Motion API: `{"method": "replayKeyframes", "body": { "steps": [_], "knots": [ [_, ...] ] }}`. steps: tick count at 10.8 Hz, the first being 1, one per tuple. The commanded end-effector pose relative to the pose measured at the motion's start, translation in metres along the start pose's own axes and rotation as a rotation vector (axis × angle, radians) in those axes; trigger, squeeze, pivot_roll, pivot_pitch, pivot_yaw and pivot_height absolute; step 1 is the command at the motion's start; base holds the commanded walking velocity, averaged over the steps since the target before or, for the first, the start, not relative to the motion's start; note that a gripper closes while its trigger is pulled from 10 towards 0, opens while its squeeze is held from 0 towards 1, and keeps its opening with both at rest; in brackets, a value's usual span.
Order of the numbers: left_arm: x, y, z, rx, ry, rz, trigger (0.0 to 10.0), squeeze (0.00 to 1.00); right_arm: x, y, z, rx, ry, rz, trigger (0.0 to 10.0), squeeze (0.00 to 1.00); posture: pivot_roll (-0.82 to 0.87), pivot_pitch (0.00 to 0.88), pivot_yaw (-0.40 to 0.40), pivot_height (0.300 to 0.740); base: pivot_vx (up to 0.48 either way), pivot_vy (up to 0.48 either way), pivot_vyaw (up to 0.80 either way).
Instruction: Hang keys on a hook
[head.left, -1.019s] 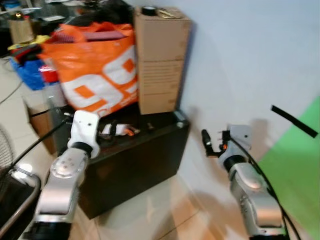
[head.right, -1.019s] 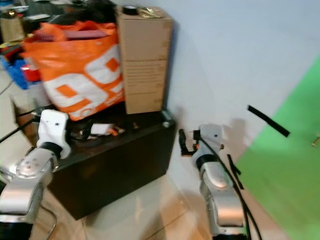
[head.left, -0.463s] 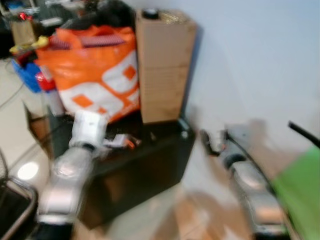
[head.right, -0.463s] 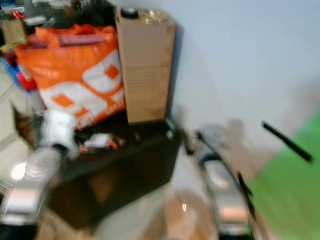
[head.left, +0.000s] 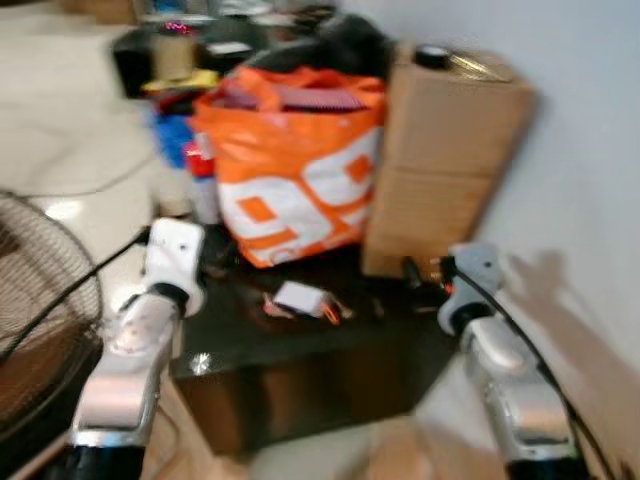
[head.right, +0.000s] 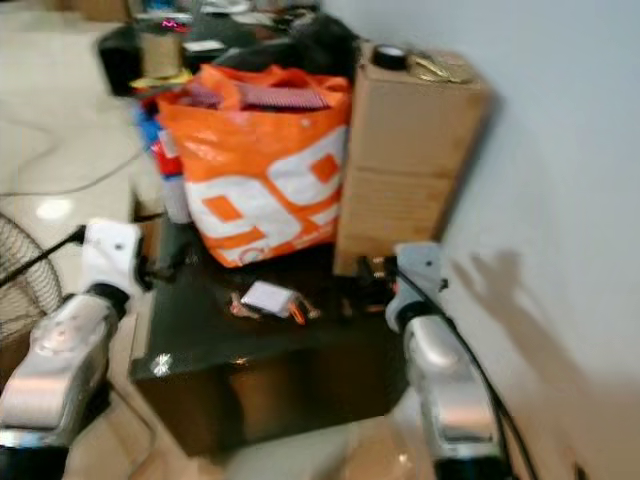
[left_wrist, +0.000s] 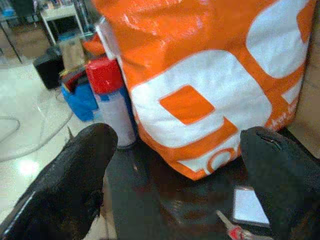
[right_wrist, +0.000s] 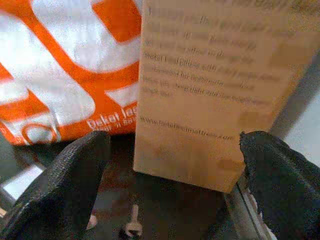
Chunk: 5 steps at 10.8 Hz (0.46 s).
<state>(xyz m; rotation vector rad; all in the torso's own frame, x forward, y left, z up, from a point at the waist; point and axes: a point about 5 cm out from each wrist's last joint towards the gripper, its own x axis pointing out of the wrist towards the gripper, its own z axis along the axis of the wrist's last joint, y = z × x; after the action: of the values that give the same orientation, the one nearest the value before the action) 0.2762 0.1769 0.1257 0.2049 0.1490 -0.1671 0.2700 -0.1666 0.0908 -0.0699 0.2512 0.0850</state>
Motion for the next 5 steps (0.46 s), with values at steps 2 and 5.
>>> {"method": "replayKeyframes", "body": {
  "steps": [2,5],
  "knots": [
    [0.0002,0.0049,0.0035,0.042,-0.001,0.006,10.0,0.02,0.0044,-0.0016,0.0056,-0.030,0.006,0.053,10.0,1.00,-0.03,0.000,-0.038,0.740,0.336,0.000,0.40],
    [0.0030,-0.0006,0.0002,0.082,0.019,-0.055,10.0,0.00,0.0093,-0.0059,0.0094,-0.119,0.010,0.124,10.0,0.00,-0.05,0.000,-0.028,0.740,0.000,0.000,0.00]
  ]
}}
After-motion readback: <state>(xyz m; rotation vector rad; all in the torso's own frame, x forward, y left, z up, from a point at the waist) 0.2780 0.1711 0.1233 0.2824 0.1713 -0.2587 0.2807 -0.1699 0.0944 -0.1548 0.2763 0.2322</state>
